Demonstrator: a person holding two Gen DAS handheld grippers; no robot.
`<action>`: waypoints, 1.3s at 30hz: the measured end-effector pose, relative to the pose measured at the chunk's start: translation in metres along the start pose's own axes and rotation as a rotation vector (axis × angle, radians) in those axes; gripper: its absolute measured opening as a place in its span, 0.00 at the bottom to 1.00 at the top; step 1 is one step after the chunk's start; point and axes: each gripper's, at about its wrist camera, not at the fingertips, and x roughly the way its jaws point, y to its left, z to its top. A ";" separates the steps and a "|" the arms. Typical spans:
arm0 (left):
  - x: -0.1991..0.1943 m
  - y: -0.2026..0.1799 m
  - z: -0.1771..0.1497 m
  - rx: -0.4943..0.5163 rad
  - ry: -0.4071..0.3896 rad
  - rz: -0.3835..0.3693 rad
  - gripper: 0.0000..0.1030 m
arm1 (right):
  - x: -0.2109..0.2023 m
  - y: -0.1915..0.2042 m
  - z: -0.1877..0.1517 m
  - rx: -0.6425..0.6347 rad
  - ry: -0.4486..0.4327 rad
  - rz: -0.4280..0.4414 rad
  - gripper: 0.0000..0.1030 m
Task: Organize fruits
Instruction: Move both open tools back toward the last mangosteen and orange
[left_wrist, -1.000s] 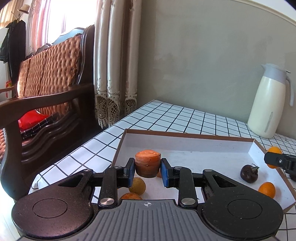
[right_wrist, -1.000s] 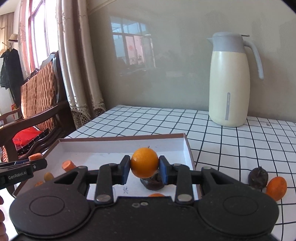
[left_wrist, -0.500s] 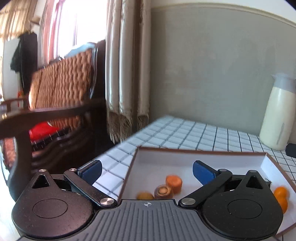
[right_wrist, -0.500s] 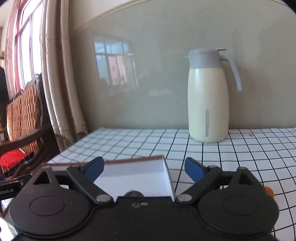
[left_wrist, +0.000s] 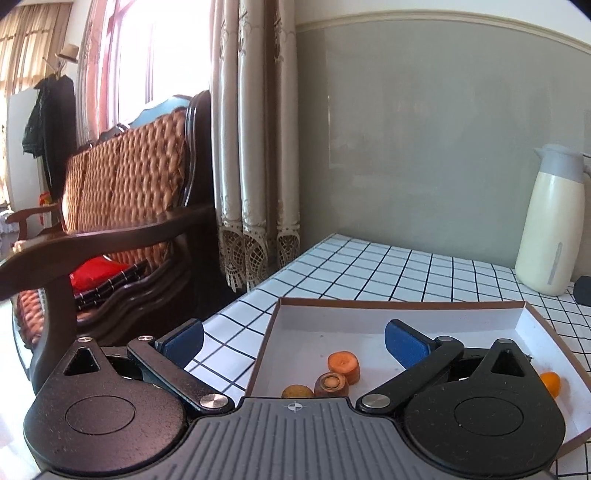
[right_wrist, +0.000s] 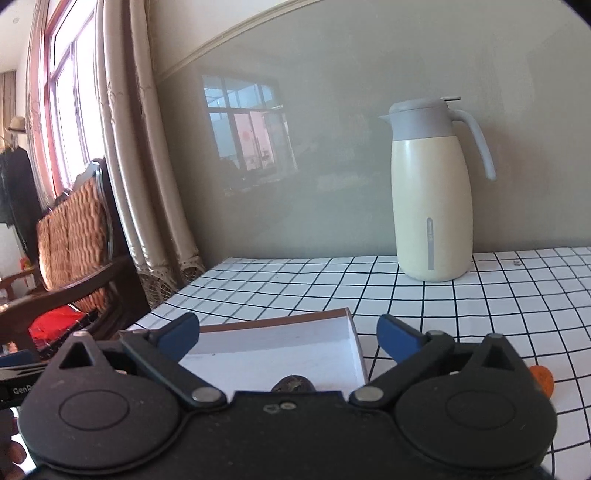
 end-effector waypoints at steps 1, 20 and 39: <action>-0.004 0.000 0.000 0.001 -0.004 -0.005 1.00 | -0.004 -0.002 0.000 0.005 -0.003 -0.005 0.94; -0.070 -0.065 -0.015 0.058 0.003 -0.212 1.00 | -0.083 -0.091 -0.025 0.090 0.014 -0.171 0.94; -0.101 -0.159 -0.029 0.177 0.042 -0.366 1.00 | -0.116 -0.153 -0.045 0.122 0.065 -0.273 0.86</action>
